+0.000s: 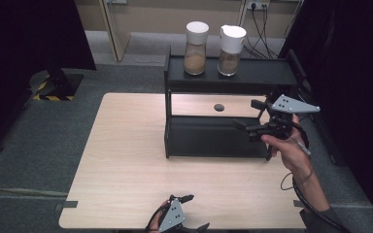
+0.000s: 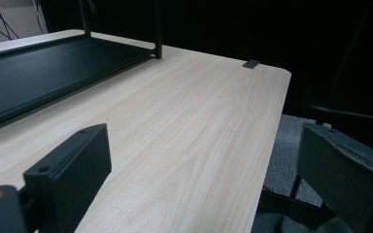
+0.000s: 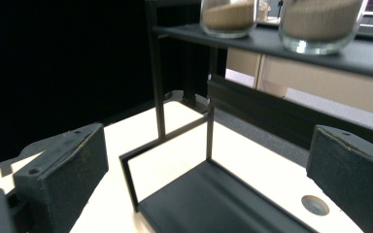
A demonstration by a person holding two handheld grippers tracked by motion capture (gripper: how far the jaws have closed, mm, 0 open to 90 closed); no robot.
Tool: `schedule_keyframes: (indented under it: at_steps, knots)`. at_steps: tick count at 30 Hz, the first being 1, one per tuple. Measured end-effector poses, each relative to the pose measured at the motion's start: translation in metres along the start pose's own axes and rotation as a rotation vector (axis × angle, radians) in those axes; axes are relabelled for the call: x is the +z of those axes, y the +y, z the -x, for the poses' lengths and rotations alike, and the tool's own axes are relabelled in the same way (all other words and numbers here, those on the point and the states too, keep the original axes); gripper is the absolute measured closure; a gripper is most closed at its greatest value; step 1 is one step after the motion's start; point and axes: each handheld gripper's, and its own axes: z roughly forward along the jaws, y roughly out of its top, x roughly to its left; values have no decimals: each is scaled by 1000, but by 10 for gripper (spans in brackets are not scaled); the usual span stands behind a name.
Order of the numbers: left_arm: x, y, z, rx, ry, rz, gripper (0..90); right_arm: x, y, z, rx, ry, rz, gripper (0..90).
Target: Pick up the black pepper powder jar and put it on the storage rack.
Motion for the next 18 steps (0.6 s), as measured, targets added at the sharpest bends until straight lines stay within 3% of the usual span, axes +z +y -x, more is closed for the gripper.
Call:
schedule_keyframes:
  at_steps: [18]
  knots:
    - [0, 0, 0, 0, 8, -1, 54, -26, -48, -24, -17, 42, 8, 19]
